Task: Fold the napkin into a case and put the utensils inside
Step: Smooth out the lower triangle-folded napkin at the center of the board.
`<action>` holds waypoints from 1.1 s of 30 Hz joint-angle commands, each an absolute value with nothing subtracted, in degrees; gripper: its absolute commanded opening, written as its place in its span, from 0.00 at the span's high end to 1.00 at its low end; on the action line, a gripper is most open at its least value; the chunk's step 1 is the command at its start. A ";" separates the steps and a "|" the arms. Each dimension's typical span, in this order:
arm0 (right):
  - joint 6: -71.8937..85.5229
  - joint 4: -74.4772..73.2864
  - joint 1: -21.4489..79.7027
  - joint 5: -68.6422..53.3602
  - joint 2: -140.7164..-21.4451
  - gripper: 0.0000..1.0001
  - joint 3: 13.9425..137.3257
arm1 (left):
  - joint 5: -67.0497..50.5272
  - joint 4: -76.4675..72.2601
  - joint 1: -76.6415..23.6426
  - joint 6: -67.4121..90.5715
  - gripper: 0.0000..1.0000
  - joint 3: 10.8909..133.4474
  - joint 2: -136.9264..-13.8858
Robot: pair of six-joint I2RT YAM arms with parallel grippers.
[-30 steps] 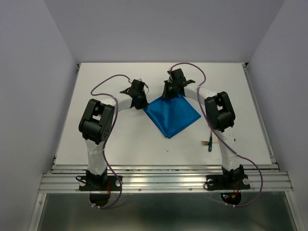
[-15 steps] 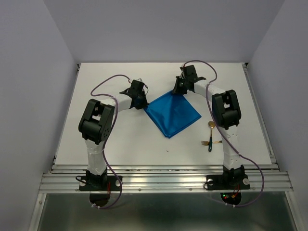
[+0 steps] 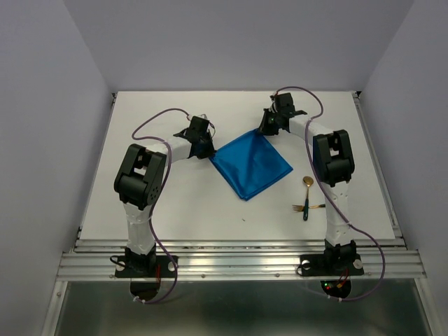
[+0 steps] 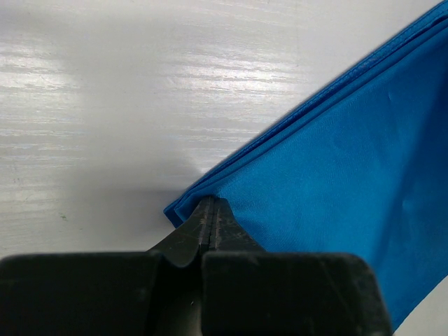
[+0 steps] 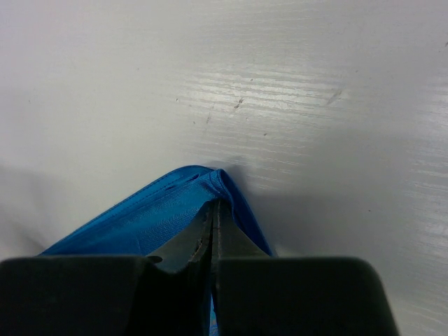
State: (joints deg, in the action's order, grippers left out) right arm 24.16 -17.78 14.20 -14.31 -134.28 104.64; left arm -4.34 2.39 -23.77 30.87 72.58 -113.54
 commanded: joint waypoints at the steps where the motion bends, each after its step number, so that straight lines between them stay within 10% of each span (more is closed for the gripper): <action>1: 22.76 -18.02 13.27 -12.31 -135.53 0.99 106.00 | -3.34 5.71 -23.29 29.09 1.00 70.58 -114.61; 33: 26.19 -13.53 17.67 -3.52 -95.28 0.99 73.22 | -2.02 12.39 -23.38 26.72 1.00 75.68 -98.63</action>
